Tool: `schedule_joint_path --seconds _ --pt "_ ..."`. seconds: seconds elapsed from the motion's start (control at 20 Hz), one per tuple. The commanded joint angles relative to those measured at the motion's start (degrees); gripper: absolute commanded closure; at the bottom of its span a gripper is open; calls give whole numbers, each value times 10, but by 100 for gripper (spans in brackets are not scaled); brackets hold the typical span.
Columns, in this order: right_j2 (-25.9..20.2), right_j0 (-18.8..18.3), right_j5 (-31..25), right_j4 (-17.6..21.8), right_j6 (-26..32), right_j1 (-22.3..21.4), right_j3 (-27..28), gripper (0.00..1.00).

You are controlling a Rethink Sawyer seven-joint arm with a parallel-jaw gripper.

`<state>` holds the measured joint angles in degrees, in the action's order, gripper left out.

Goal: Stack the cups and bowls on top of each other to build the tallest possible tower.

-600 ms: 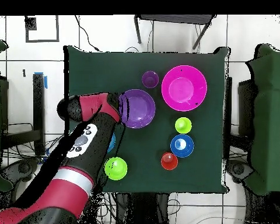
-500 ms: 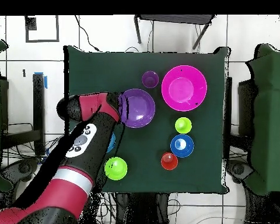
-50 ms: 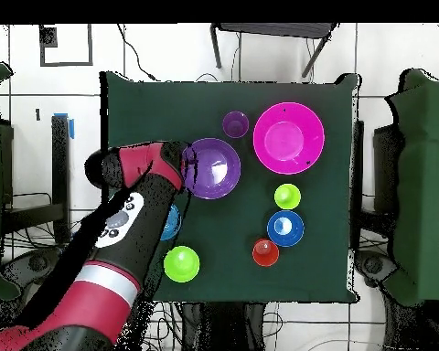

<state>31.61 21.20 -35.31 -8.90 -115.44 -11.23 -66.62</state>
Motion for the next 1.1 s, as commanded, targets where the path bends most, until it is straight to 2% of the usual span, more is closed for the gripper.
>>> schedule_joint_path --seconds 0.05,0.25,0.5,1.1 --pt "-56 -8 -52 -16 -86 -7 7 0" --pt "-63 -6 -61 -22 -85 -17 3 0" --pt "-58 0 -84 -35 -105 -8 23 0" --pt "-64 11 -80 -70 -126 -2 17 0"
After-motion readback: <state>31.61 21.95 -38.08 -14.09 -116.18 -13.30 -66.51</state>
